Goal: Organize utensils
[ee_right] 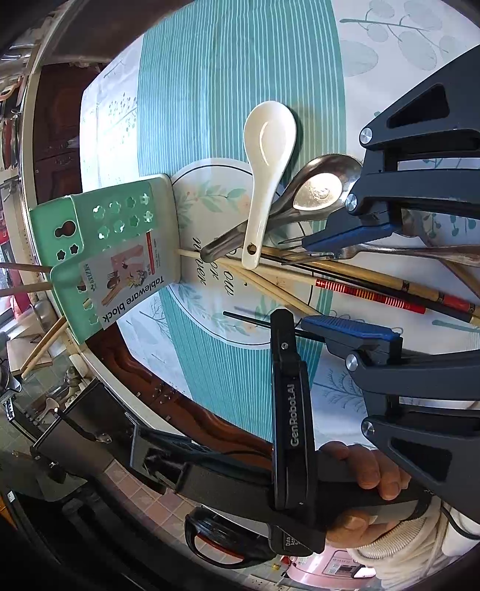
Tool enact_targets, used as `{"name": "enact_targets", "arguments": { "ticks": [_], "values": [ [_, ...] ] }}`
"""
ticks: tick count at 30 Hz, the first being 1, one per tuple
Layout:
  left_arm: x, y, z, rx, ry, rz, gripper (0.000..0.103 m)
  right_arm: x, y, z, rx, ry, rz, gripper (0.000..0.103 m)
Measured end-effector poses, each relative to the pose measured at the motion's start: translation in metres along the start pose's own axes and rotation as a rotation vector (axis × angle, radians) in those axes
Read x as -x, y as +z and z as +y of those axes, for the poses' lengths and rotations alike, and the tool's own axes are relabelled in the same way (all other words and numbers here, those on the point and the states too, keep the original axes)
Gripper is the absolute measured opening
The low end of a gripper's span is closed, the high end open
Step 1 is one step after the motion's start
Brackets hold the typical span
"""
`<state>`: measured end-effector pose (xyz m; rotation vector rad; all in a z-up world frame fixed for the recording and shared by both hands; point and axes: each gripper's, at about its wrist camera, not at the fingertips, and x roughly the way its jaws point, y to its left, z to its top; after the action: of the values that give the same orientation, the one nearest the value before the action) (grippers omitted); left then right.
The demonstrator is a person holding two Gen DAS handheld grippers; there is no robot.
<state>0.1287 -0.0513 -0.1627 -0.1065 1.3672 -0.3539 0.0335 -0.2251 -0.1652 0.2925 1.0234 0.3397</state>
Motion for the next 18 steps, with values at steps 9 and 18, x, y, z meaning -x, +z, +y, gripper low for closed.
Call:
{"name": "enact_targets", "arguments": {
  "ticks": [9, 18],
  "values": [
    [-0.015, 0.015, -0.034, -0.043, 0.104, 0.064, 0.017, -0.001, 0.000, 0.000, -0.001, 0.014, 0.002, 0.037],
    [-0.023, 0.017, -0.045, -0.014, 0.085, 0.074, 0.004, 0.003, -0.001, 0.000, 0.003, 0.021, -0.010, 0.037]
  ]
}}
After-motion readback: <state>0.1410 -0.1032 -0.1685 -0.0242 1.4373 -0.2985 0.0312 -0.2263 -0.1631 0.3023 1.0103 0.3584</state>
